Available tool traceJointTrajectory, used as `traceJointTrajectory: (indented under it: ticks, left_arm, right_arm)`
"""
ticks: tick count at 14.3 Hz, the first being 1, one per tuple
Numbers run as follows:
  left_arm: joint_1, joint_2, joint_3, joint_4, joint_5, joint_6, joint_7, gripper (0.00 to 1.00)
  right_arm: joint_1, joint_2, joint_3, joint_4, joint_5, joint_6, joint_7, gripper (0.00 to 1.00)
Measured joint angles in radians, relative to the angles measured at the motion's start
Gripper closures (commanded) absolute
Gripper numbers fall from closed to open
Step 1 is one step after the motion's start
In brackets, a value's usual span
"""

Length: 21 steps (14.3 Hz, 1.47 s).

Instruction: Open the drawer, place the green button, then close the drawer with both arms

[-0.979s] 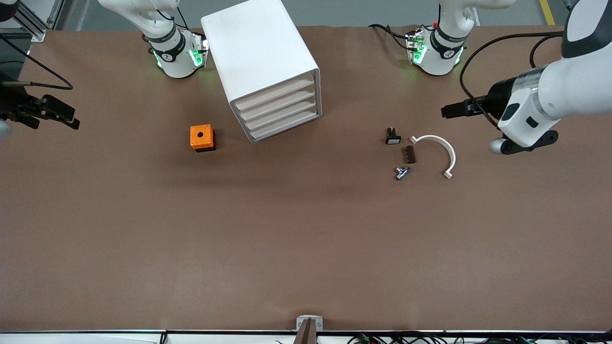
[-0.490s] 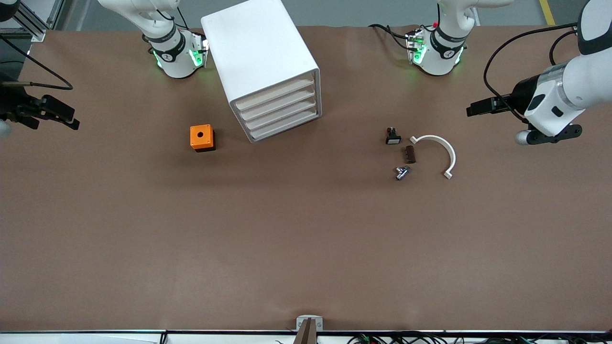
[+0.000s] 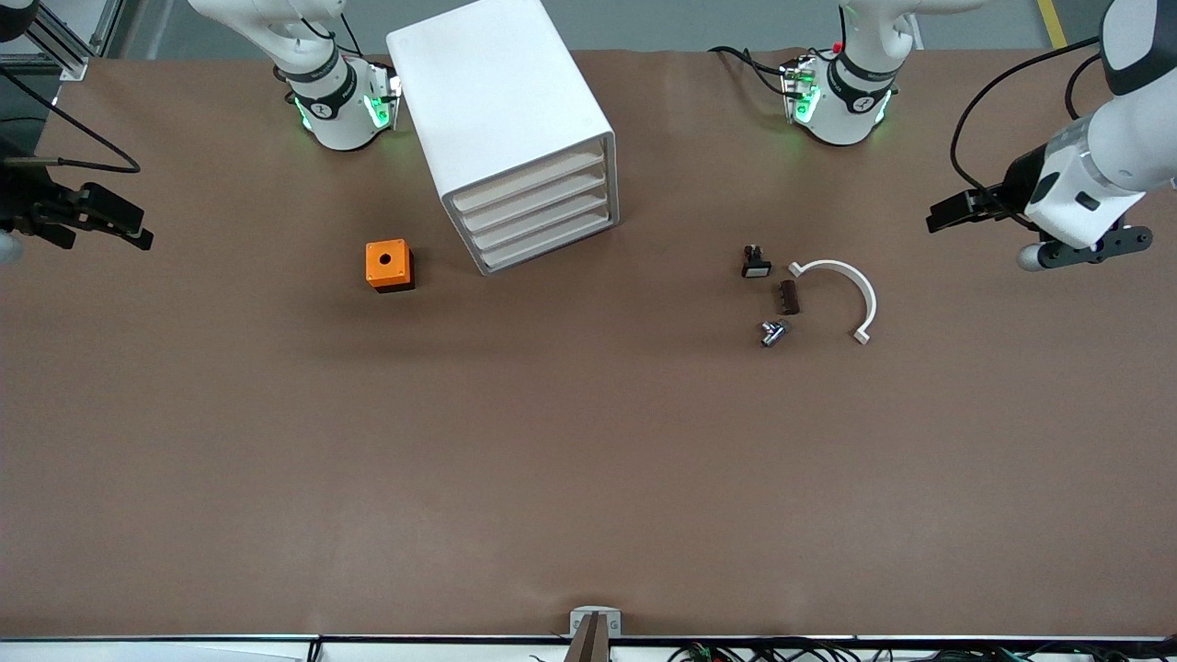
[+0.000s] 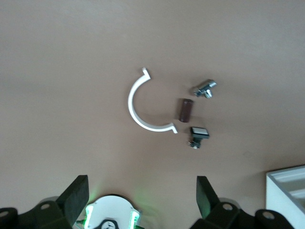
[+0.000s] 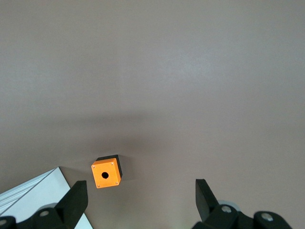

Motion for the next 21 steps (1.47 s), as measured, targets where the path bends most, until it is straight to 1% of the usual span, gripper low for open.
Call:
traceJointTrajectory:
  ticks: [5, 11, 13, 16, 21]
  left_arm:
    - [0.014, -0.039, -0.002, 0.018, 0.051, 0.022, 0.009, 0.01]
    - [0.014, -0.046, -0.005, 0.138, 0.051, 0.027, 0.008, 0.01]
    - [0.014, -0.031, -0.005, 0.187, 0.052, 0.029, 0.008, 0.01]
    - [0.011, 0.02, -0.006, 0.267, 0.052, 0.03, 0.008, 0.01]
    - [-0.019, 0.098, -0.018, 0.338, 0.052, 0.034, 0.008, 0.01]
  right_arm:
    - [0.0, 0.0, 0.001, 0.0, 0.0, 0.001, 0.0, 0.0]
    - [0.0, 0.0, 0.002, 0.0, 0.0, 0.01, 0.0, 0.0]
    - [0.0, 0.0, 0.002, 0.0, 0.0, 0.011, 0.0, 0.0]
    - [0.0, 0.0, 0.002, 0.0, 0.0, 0.011, 0.0, 0.0]
    - [0.0, 0.0, 0.002, 0.0, 0.0, 0.011, 0.0, 0.0]
